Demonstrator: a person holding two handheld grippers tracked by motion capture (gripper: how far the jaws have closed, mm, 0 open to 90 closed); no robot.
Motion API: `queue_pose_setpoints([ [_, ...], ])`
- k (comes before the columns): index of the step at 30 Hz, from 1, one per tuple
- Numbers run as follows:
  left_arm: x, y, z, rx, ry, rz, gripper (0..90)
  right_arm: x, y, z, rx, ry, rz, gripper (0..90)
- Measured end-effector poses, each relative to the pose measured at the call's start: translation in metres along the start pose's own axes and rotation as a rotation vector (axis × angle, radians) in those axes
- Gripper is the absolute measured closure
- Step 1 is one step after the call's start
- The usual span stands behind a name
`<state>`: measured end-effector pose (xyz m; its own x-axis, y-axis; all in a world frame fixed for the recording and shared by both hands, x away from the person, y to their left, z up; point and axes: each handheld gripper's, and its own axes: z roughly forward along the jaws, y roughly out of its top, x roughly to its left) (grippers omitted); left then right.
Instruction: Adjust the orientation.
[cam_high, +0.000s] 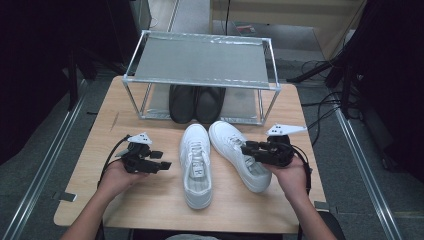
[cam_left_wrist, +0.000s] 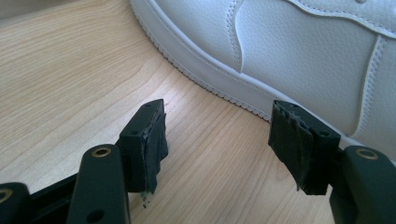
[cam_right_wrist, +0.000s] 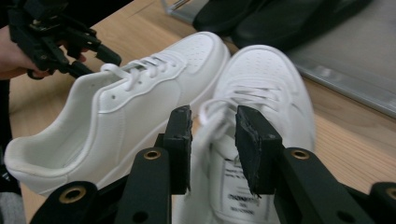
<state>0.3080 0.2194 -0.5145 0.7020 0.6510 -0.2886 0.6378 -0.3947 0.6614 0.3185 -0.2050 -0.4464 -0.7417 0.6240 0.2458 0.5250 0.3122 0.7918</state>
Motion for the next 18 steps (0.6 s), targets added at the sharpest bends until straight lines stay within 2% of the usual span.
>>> queue_pose_setpoints([
  [8,0.0,0.005,0.007,0.006,-0.012,0.014,37.2,-0.013,-0.006,-0.011,-0.015,-0.052,0.02,68.6],
  [12,-0.002,0.009,0.012,0.022,-0.015,0.024,38.3,-0.021,-0.01,-0.017,-0.016,-0.079,0.033,73.7],
  [15,-0.004,0.012,0.015,0.037,-0.001,0.05,43.7,-0.029,-0.013,-0.02,-0.01,-0.124,0.031,82.4],
  [16,-0.006,0.012,0.016,0.049,0.017,0.053,46.0,-0.033,-0.014,-0.02,-0.001,-0.134,0.028,84.6],
  [18,-0.006,0.014,0.017,0.068,0.043,0.039,55.7,-0.039,-0.016,-0.017,0.021,-0.147,0.029,89.2],
])
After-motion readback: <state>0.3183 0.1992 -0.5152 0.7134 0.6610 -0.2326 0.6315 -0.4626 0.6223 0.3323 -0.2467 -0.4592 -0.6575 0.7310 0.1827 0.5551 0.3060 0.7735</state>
